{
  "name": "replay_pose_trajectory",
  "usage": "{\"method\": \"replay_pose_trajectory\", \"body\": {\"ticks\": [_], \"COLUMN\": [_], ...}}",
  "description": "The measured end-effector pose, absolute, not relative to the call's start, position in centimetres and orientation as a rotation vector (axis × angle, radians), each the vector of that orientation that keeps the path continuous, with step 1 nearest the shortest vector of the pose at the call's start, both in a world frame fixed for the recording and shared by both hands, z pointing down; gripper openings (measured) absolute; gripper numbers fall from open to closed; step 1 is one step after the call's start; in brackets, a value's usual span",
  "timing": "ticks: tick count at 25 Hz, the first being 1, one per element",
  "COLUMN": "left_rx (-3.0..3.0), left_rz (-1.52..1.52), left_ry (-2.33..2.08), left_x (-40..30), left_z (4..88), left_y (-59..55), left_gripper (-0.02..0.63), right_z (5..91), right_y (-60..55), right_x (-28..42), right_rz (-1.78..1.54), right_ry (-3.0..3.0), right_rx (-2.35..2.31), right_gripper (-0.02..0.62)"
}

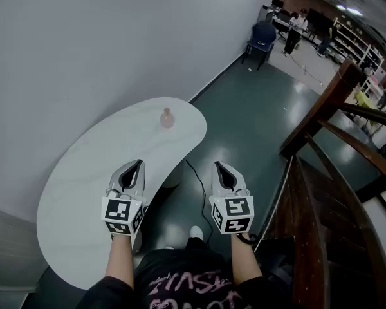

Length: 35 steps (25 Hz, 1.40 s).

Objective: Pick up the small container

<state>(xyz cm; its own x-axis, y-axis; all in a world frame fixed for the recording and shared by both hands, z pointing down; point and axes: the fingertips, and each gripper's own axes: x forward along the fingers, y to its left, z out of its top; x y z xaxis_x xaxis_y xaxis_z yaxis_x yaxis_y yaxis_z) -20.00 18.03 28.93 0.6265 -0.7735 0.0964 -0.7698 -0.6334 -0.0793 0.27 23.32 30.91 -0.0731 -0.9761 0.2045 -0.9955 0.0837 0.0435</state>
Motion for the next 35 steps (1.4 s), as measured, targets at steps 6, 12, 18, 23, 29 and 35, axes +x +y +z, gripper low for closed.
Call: {"method": "replay_pose_trajectory", "body": {"ticks": [6,12,18,23,29,35], "left_rx": [-2.819,-2.838,-2.849,-2.841,-2.842,-2.808], "left_rz": [-0.199,-0.202,-0.187,-0.181,-0.184,-0.193], "left_ry": [1.334,1.326,1.326,1.326,1.321,1.318], "left_x": [-20.4,-20.8,-21.2,-21.4,-20.8,-20.1], "left_z": [29.1,29.6,29.5,29.6,29.9,30.4], "left_y": [18.3,18.7,18.9,18.6,17.5,14.8], "left_gripper": [0.0,0.0,0.0,0.0,0.0,0.0], "right_z": [31.2,31.4,30.6,30.5,31.1,31.8], "right_y": [23.5,23.8,24.2,24.2,23.3,20.6], "right_x": [-0.5,-1.2,-0.9,-0.6,0.3,1.2], "right_rz": [0.163,0.155,0.119,0.13,0.141,0.133], "right_ry": [-2.183,-2.174,-2.15,-2.141,-2.136,-2.153], "right_rx": [1.997,1.989,2.029,2.038,2.05,2.058], "right_gripper": [0.006,0.006,0.008,0.008,0.008,0.008]}}
